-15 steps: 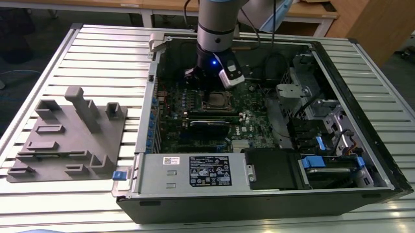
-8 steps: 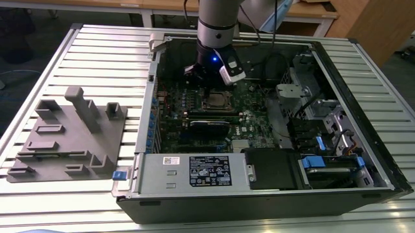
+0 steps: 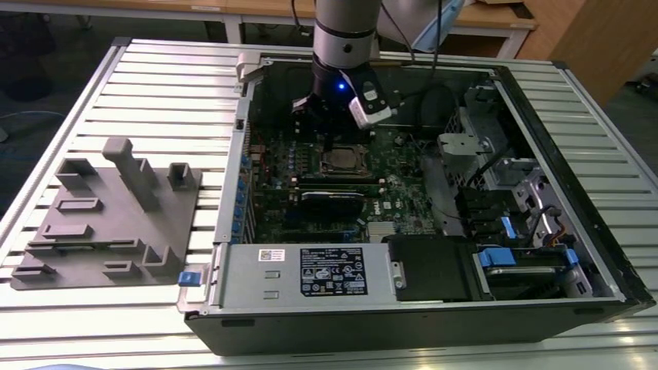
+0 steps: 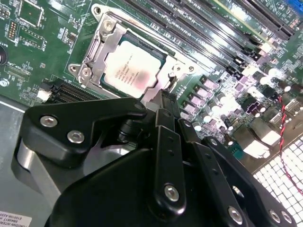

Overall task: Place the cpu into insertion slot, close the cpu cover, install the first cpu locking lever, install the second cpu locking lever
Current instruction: 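Close the cpu cover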

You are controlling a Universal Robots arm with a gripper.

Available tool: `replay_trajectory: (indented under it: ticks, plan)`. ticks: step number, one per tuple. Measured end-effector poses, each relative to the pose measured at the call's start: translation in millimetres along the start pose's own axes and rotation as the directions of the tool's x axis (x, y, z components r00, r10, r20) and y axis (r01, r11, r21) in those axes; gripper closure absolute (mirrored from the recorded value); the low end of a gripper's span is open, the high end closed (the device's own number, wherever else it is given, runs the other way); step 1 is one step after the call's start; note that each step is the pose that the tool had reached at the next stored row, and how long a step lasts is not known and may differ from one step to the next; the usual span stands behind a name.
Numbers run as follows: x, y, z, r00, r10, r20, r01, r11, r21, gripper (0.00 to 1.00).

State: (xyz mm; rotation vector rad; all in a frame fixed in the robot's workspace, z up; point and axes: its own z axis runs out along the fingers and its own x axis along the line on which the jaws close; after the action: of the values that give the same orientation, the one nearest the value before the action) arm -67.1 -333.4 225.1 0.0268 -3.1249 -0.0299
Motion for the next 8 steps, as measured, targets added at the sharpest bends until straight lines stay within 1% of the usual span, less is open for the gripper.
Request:
replay_trajectory:
  ticks: [3,5,8]
  plan:
    - [0.0,0.0,0.0,1.0000,0.000,-0.0001,0.000,1.0000,0.0003,0.89]
    - [-1.6,0.0,0.5,1.0000,0.000,0.0001,0.000,1.0000,0.0002,0.89]
    - [-8.7,-0.2,0.6,1.0000,0.000,0.0000,0.000,1.0000,0.0002,0.89]
